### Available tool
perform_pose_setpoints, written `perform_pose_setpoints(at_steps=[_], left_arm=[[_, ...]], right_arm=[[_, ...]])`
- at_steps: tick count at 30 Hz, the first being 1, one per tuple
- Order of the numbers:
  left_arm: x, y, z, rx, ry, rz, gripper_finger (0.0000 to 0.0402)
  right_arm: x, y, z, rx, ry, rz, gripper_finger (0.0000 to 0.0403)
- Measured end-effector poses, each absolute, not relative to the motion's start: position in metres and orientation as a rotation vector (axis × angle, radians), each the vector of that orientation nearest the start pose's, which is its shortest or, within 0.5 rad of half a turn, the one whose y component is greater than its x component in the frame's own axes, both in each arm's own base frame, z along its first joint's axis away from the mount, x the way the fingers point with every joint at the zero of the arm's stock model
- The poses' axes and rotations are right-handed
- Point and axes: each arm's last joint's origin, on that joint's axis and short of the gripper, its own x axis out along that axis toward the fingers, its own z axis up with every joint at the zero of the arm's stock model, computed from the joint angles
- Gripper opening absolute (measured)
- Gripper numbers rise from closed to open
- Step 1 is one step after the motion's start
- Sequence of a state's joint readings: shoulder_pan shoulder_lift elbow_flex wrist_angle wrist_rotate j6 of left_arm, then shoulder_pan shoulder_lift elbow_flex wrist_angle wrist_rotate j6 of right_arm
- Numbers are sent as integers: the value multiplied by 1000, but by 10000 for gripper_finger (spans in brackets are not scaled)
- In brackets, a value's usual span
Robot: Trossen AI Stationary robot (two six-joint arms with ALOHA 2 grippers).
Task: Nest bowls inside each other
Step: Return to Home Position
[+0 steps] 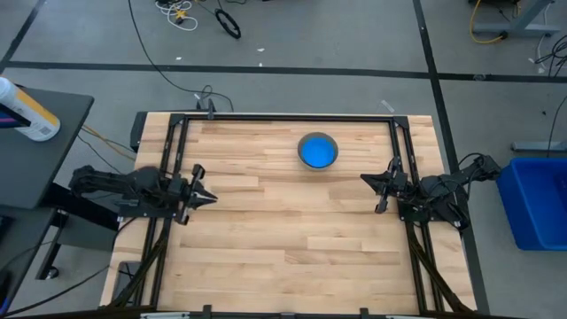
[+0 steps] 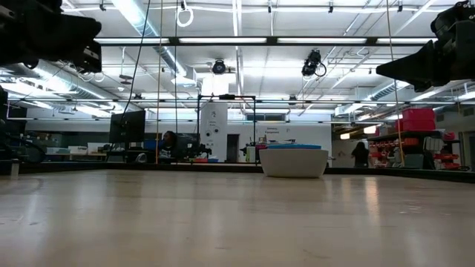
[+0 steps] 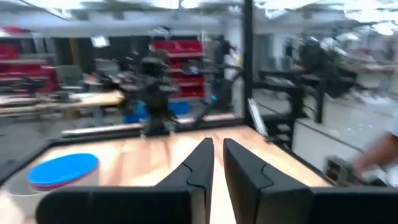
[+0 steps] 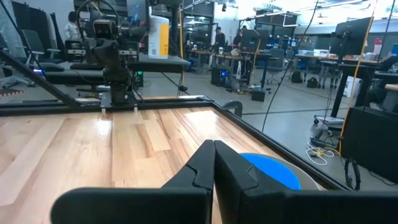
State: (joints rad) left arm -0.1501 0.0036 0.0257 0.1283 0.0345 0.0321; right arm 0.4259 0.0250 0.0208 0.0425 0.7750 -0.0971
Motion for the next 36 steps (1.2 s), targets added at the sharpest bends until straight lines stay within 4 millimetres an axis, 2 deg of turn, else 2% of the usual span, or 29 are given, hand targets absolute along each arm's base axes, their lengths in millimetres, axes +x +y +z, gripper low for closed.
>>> perform_pose_setpoints(at_steps=[3, 6, 16, 22, 27, 29, 33, 36], left_arm=[[94, -12, 186, -31, -166, -63, 46], [95, -9, 180, -16, -103, 20, 41], [95, -10, 180, -18, -99, -9, 37], [95, -5, 181, -91, -118, 152, 39], [95, -5, 179, -85, -99, 166, 39], [95, -5, 179, -84, -93, 166, 39], [95, -5, 177, -93, -79, 169, 39], [95, -5, 175, -109, -60, 159, 39]], right_arm=[[90, 19, 172, -74, -15, -350, 10], [90, 19, 172, -74, -15, -350, 10], [90, 19, 173, -74, -15, -350, 10], [90, 19, 173, -74, -15, -350, 10], [90, 19, 173, -71, -21, -350, 10], [90, 19, 176, -6, -60, -342, 10], [91, 22, 179, 68, -94, -217, 10], [90, 29, 181, 68, -71, 29, 10]])
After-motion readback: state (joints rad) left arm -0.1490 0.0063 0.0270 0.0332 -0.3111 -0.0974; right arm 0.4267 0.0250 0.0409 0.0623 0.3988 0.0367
